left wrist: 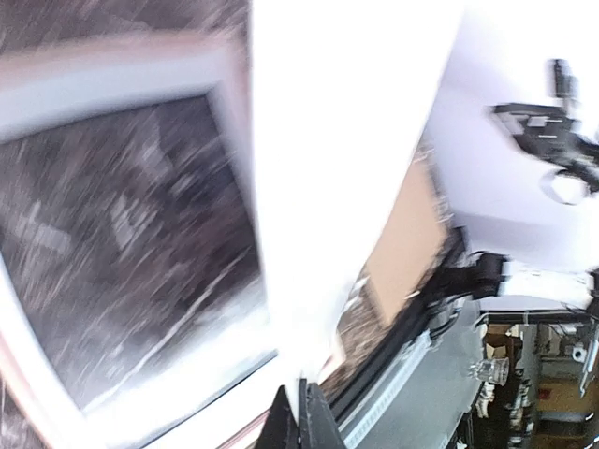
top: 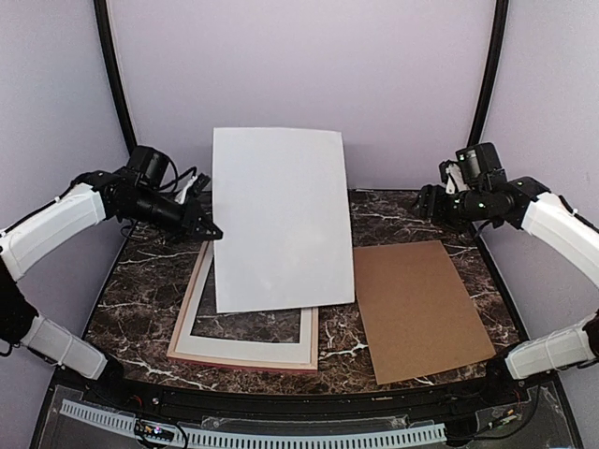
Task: Put the photo into the frame
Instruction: Turn over the photo, then place the photo on the mat board.
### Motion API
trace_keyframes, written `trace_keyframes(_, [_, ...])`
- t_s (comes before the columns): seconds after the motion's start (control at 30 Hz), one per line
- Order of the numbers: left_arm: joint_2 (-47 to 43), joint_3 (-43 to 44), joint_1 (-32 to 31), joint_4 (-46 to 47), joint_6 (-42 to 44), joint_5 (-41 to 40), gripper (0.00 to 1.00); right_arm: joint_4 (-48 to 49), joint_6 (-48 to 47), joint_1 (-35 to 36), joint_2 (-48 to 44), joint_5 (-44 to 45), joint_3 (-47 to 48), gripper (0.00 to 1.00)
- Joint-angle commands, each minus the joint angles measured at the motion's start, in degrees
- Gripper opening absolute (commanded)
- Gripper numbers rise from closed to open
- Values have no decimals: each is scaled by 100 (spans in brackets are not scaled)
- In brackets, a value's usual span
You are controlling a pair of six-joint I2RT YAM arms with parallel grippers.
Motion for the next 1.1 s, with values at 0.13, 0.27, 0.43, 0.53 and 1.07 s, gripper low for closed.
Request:
trace_keyframes(0.13, [1112, -979, 588, -883, 1178, 113, 0, 544, -74, -58, 100, -215, -411, 72])
trace_keyframes(0.27, [1605, -867, 707, -1052, 1414, -197, 0, 580, -89, -53, 70, -158, -551, 72])
trace_keyframes(0.43, [1850, -680, 825, -1231, 1610, -752, 0, 702, -95, -54, 146, -180, -691, 72])
trace_keyframes(0.53, [1990, -475, 838, -1454, 1758, -1040, 0, 784, -96, -53, 243, -261, -733, 72])
trace_keyframes(1.07, [2334, -76, 848, -1745, 1896, -2117, 0, 1020, -161, -56, 629, -372, -853, 71])
